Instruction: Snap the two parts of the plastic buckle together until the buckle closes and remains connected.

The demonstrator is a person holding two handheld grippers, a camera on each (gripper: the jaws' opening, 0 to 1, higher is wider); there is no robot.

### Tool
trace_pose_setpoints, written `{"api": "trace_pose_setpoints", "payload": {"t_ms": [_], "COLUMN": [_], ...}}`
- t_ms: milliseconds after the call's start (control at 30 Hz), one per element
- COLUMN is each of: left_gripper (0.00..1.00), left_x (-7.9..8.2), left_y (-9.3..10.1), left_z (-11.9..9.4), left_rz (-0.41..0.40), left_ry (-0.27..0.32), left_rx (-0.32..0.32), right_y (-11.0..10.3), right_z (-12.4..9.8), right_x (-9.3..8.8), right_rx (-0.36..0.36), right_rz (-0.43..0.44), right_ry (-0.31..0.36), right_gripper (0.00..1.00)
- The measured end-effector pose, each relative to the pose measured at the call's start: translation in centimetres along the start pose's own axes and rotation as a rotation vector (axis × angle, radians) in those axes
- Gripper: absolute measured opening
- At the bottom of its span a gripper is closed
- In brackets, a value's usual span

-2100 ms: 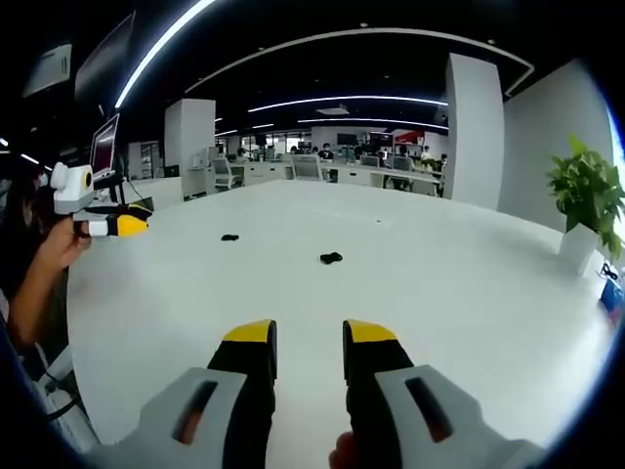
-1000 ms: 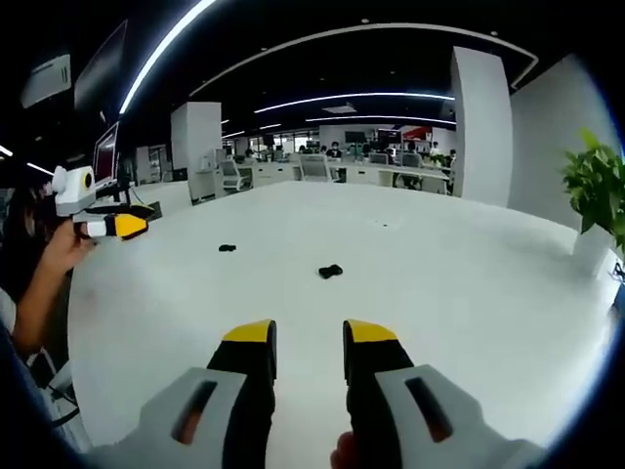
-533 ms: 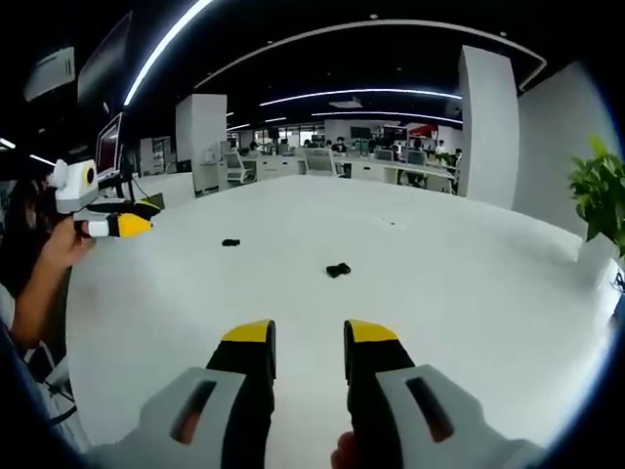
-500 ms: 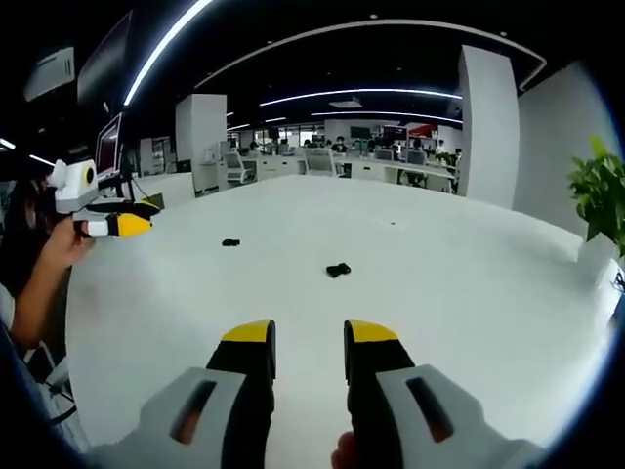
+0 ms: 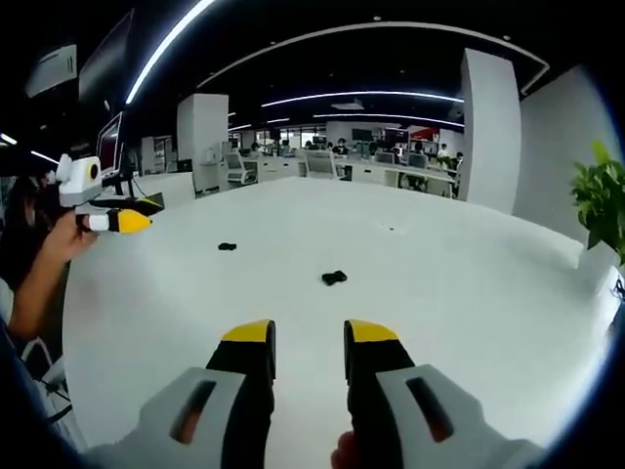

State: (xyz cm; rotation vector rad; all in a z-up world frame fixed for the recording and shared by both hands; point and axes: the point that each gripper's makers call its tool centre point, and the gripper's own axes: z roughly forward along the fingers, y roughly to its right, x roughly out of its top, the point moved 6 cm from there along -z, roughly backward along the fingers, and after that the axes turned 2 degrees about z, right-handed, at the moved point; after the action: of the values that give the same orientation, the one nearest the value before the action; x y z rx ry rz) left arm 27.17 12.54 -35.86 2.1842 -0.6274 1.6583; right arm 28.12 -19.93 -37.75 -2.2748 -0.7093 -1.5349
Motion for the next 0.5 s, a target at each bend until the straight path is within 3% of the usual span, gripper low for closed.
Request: {"api": "trace_pose_setpoints", "payload": {"t_ms": [500], "left_gripper": [0.36], "left_x": [2.1], "left_y": [-0.4], "left_z": [0.9], "left_rz": [0.028], "left_ry": [0.014], "left_rx": [-0.018], "right_y": [1.8], "right_z": [1.0], "right_x": [0.5], "right_rx": [-0.005], "right_rz": [0.011], "right_ry": [-0.004], "right_gripper": [0.28]}}
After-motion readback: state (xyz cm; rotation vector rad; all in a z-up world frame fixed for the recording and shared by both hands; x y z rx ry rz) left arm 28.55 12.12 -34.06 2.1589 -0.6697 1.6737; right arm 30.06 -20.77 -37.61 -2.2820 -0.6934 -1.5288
